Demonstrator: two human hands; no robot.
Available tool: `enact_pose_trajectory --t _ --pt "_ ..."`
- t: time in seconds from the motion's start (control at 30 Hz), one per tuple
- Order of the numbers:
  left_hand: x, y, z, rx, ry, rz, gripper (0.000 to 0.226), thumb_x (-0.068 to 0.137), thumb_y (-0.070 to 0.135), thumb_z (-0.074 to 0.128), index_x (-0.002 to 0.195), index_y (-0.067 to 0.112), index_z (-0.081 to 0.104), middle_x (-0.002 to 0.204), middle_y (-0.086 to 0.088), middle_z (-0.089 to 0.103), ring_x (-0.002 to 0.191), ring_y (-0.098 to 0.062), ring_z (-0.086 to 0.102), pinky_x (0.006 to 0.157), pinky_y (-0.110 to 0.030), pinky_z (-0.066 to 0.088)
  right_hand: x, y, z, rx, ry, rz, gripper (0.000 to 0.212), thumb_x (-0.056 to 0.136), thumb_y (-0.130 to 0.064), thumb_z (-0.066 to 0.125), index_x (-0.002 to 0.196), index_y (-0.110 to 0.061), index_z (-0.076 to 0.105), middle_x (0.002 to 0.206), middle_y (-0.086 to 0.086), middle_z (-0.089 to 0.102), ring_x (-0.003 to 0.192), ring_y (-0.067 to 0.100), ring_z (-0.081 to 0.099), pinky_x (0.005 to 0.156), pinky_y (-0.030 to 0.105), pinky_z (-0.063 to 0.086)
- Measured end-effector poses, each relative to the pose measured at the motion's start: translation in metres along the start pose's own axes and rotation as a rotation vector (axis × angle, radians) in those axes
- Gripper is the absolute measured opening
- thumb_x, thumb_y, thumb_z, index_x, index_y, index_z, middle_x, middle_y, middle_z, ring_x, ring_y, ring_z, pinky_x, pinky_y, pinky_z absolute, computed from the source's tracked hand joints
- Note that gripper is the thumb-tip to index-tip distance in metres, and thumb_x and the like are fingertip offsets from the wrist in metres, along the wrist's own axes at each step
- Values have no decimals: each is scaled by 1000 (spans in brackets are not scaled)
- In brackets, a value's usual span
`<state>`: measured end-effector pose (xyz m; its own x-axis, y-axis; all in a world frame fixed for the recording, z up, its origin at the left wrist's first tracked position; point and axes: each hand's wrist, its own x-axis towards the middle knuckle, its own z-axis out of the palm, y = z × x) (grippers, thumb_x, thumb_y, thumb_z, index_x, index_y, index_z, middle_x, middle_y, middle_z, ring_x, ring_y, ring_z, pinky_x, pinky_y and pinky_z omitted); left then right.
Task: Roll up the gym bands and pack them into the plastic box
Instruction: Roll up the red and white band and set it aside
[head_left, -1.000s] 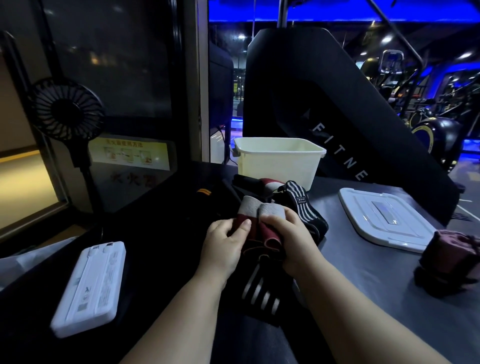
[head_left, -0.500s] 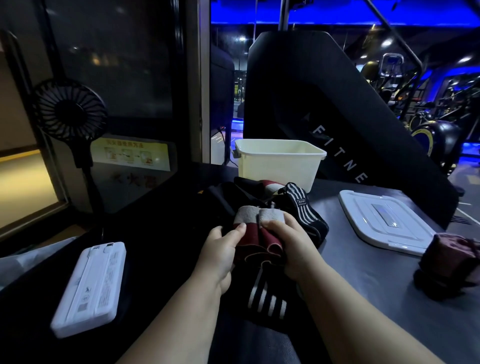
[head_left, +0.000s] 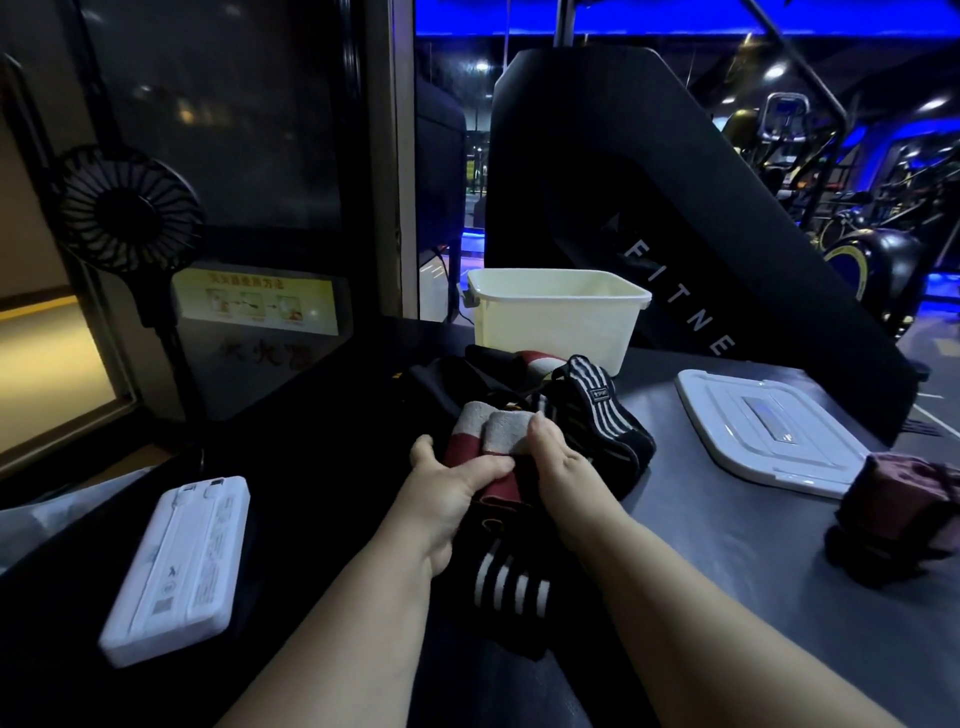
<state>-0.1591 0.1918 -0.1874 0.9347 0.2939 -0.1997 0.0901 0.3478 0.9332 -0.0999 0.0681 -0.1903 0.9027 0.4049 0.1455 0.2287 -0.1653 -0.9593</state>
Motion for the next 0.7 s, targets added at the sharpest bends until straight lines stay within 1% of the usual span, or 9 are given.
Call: enact_pose_trajectory --t 0.07,0.13,0.2,0.27,0.37,0.47,0.53,0.63,0.7 --pt "4 1 -3 -18 70 36 105 80 10 75 153 26 2 104 -8 54 92 -28 65 75 -43 57 1 1 -3 57 -15 27 44 99 -53 38 136 -32 47 133 -6 56 124 8 51 111 32 36" --pt "7 4 -9 -53 134 65 108 76 13 78 152 30 4 118 -14 54 99 -31 64 87 -52 54 2 2 -11 124 -95 61 40 95 -33 57 133 -32 41 129 2 58 116 16 58 106 38 45" --pt "8 8 -16 -86 188 92 109 72 16 80 151 32 7 124 -17 53 101 -31 63 91 -52 53 3 5 -20 108 -208 102 55 84 -18 72 129 -25 41 125 7 61 110 19 63 100 39 50" --pt "10 11 -21 -112 223 102 101 77 14 76 151 30 9 119 -14 54 98 -28 63 85 -48 55 2 9 -26 -66 -292 115 63 69 -32 83 122 -27 50 120 0 66 110 14 64 101 39 49" --pt "10 13 -23 -115 231 91 95 81 14 73 151 27 9 113 -12 55 96 -28 64 82 -48 56 -1 11 -22 -271 -284 58 66 55 -54 82 114 -36 58 111 -11 68 106 3 64 99 31 49" --pt "8 11 -19 -40 219 86 84 80 18 75 144 17 21 108 -13 58 94 -28 66 81 -46 57 -2 10 -19 40 -231 69 57 66 -52 82 113 -26 63 111 -2 70 104 10 66 99 34 50" --pt "6 9 -18 18 196 80 74 79 24 77 135 12 30 110 -15 61 95 -29 67 81 -45 58 -1 8 -18 191 -188 126 66 63 -64 77 113 -23 65 111 5 71 107 20 66 100 41 49" --pt "1 7 -15 118 91 103 62 77 44 76 120 15 43 109 -12 65 96 -27 68 84 -45 57 -1 5 -9 153 -89 148 83 48 -82 72 110 -27 63 110 3 71 105 20 67 100 44 50" --pt "-2 7 -12 174 53 142 55 80 57 64 115 18 48 110 -8 65 100 -22 66 89 -43 55 -2 1 -3 181 -48 175 81 52 -75 76 111 -22 59 107 4 71 99 19 70 95 43 53"
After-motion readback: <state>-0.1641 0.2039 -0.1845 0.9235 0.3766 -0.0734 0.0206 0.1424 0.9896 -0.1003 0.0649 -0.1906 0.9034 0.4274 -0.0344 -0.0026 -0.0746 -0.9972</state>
